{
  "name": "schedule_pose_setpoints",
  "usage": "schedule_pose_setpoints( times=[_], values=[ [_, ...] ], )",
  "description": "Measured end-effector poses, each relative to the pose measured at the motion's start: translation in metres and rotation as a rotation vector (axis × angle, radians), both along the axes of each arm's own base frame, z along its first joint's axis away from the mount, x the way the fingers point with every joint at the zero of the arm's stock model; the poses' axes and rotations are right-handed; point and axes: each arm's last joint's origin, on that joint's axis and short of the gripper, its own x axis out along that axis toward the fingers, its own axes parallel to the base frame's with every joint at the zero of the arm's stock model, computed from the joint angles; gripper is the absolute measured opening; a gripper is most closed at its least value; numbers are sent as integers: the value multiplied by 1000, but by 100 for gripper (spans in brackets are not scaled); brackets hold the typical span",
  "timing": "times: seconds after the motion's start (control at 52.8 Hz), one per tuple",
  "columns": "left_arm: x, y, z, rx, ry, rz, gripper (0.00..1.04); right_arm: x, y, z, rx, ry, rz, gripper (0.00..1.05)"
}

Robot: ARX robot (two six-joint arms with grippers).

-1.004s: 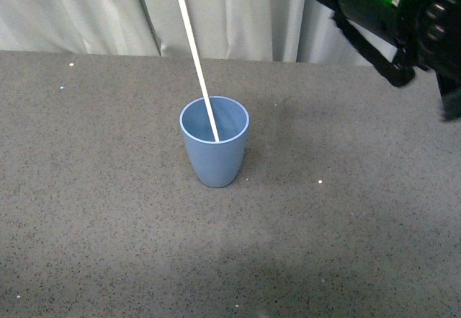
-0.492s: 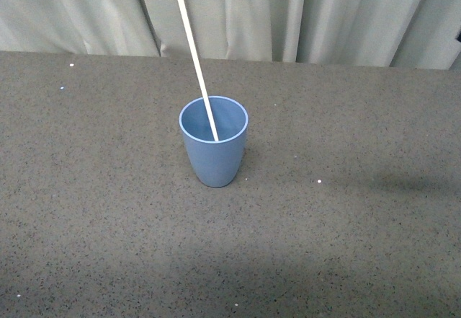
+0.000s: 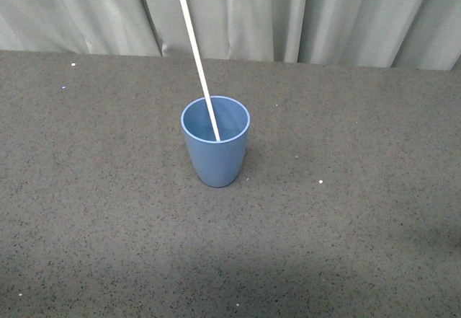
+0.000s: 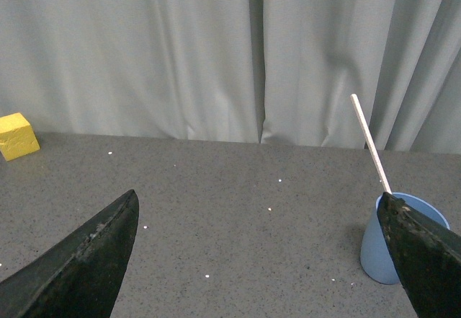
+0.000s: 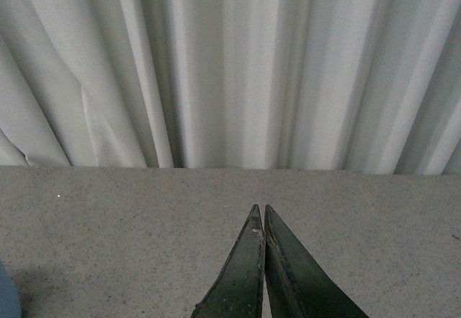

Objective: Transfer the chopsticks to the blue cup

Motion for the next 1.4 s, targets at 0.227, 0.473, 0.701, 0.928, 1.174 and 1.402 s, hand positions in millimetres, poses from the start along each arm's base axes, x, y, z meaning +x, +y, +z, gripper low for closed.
schedule_pose_setpoints(
  times=[0.227, 0.473, 0.701, 0.928, 1.174, 1.402],
  values=[
    [0, 0, 0, 0, 0, 0, 98, -21, -16, 0, 2, 0, -3, 1],
    [0, 0, 0, 0, 0, 0, 98, -37, -17, 4, 2, -12, -8, 1],
    [0, 0, 0, 0, 0, 0, 98, -45, -17, 6, 3, -21, -8, 1],
    [0, 0, 0, 0, 0, 0, 98, -52, -17, 7, 3, -25, -8, 1],
    [0, 0, 0, 0, 0, 0, 98, -57, -17, 7, 3, -26, -8, 1],
    [0, 0, 0, 0, 0, 0, 98, -61, -17, 7, 3, -26, -8, 1]
  ],
)
